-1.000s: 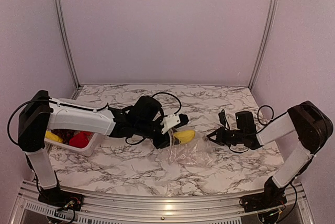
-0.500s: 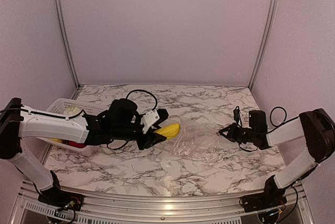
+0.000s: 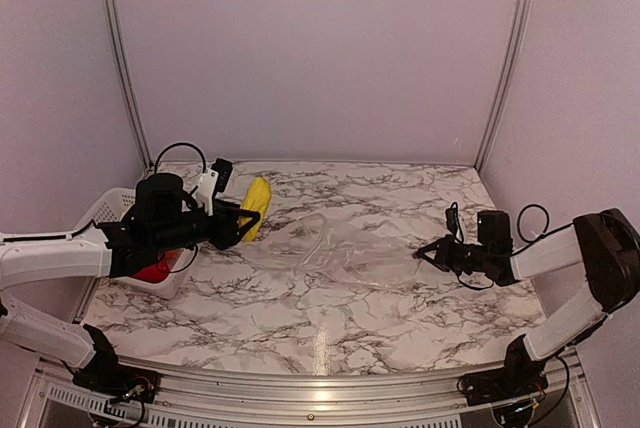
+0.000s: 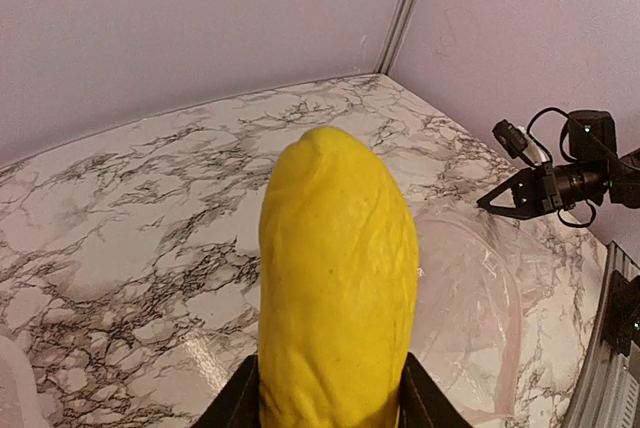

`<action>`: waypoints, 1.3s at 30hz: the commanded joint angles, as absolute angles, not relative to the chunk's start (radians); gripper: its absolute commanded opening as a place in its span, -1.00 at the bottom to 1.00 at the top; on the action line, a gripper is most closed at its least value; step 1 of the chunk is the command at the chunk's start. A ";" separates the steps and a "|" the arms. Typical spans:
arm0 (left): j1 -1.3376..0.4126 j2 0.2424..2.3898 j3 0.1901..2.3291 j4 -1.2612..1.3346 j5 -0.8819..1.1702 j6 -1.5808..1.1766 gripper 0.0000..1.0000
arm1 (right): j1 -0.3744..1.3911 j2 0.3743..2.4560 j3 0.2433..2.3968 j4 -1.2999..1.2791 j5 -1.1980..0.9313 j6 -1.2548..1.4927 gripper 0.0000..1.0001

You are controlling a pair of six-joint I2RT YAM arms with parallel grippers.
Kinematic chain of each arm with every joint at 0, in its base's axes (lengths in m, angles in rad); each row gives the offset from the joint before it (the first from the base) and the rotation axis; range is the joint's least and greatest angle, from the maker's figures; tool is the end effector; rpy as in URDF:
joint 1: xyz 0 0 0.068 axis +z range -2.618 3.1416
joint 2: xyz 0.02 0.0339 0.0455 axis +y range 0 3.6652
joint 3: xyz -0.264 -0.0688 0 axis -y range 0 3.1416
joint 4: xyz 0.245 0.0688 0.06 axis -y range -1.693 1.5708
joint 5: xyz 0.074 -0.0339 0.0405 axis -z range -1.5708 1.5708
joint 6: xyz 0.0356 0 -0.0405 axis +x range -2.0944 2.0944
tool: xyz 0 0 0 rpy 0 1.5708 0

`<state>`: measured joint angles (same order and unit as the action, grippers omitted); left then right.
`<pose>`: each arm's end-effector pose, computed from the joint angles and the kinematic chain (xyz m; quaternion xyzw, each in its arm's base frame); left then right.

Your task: Open the zip-top bag and remove the fake food

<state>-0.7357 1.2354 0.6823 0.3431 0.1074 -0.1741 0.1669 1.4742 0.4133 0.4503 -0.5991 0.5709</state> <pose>0.2051 -0.1908 0.2623 0.2475 0.7364 -0.3135 0.5460 0.2444 0.0615 0.1324 0.0365 0.8576 0.4033 0.3172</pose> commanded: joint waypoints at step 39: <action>-0.164 1.060 0.767 -0.271 -0.039 -0.526 0.98 | -0.045 1.396 0.525 0.088 -0.348 0.312 -1.00</action>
